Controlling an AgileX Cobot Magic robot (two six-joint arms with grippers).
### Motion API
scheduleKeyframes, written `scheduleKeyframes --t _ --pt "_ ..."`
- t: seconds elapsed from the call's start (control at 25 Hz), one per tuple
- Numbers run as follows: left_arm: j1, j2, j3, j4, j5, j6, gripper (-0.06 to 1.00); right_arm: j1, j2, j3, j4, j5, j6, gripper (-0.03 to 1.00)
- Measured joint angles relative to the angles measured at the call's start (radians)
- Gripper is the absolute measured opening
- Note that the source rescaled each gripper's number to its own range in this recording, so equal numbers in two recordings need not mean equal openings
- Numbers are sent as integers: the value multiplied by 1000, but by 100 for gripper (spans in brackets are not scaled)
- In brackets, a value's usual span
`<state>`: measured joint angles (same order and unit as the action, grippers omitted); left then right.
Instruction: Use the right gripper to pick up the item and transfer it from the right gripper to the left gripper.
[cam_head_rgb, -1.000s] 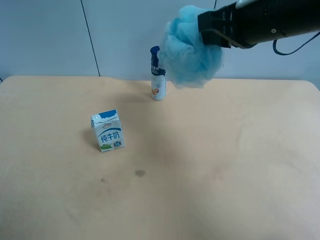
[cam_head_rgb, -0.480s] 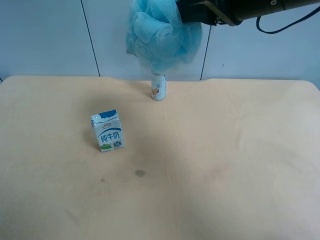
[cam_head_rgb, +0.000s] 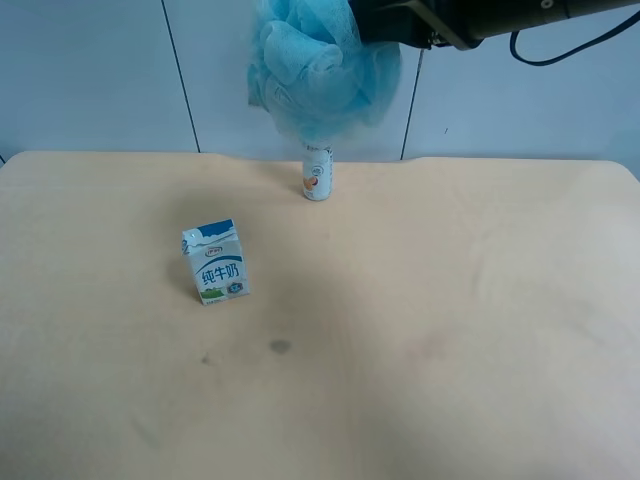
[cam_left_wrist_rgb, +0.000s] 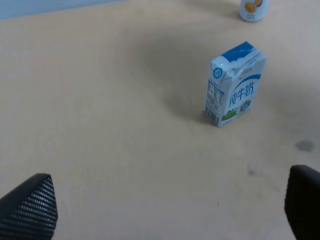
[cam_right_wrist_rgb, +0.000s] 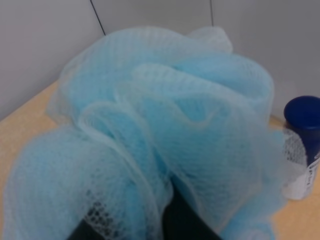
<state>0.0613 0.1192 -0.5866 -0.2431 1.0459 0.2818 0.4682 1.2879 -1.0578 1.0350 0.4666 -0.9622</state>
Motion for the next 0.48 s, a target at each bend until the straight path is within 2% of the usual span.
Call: scheduleKeyframes --t 0.2,0.32,0.48 --pt "0 153 -50 -34 -52 41 88 0 0 0 0 0 -2 0" --pt "0 237 -63 -120 -110 122 88 0 0 -1 0 0 -2 0" --pt "0 337 -64 -282 -182 274 87 0 0 0 0 0 -2 0"
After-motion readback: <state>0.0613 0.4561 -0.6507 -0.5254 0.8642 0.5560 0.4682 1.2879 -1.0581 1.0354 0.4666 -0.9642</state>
